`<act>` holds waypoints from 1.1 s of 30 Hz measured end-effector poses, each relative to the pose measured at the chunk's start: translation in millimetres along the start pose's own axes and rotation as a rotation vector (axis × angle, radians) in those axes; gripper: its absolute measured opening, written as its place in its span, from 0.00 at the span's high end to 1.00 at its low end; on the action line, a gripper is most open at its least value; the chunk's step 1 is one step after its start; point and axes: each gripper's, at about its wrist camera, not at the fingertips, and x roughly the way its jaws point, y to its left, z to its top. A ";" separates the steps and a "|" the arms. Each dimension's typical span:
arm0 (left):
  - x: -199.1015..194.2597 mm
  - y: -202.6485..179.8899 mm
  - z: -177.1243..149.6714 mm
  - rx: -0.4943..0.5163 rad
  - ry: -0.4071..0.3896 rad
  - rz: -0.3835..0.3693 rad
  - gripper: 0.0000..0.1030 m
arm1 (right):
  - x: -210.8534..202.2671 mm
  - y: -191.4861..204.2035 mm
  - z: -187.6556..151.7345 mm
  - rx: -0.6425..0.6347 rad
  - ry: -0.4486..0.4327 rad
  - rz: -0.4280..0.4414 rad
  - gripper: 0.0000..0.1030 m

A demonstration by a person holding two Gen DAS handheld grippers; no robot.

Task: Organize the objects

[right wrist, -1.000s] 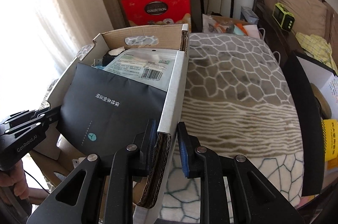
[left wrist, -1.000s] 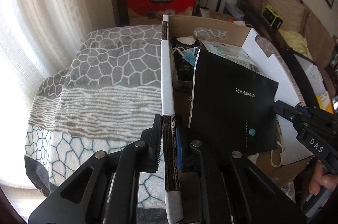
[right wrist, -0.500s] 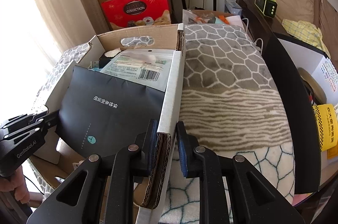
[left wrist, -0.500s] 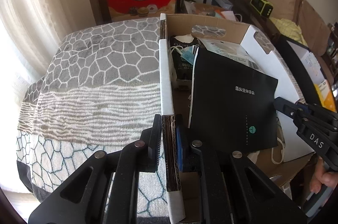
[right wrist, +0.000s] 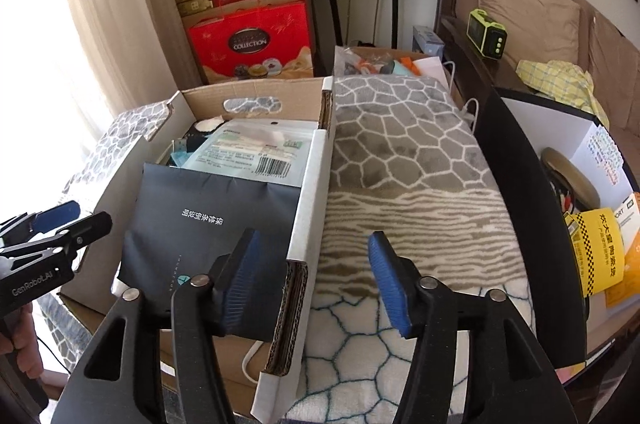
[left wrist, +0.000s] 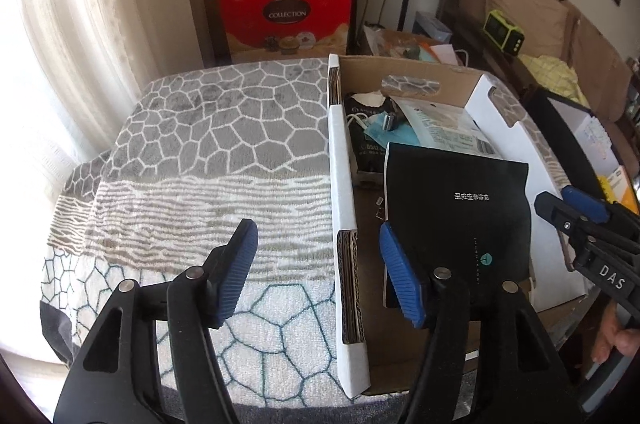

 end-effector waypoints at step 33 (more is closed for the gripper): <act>-93.4 11.9 -28.8 -0.070 -0.203 0.013 0.00 | -87.4 11.0 -24.5 -0.004 -0.158 -0.034 0.01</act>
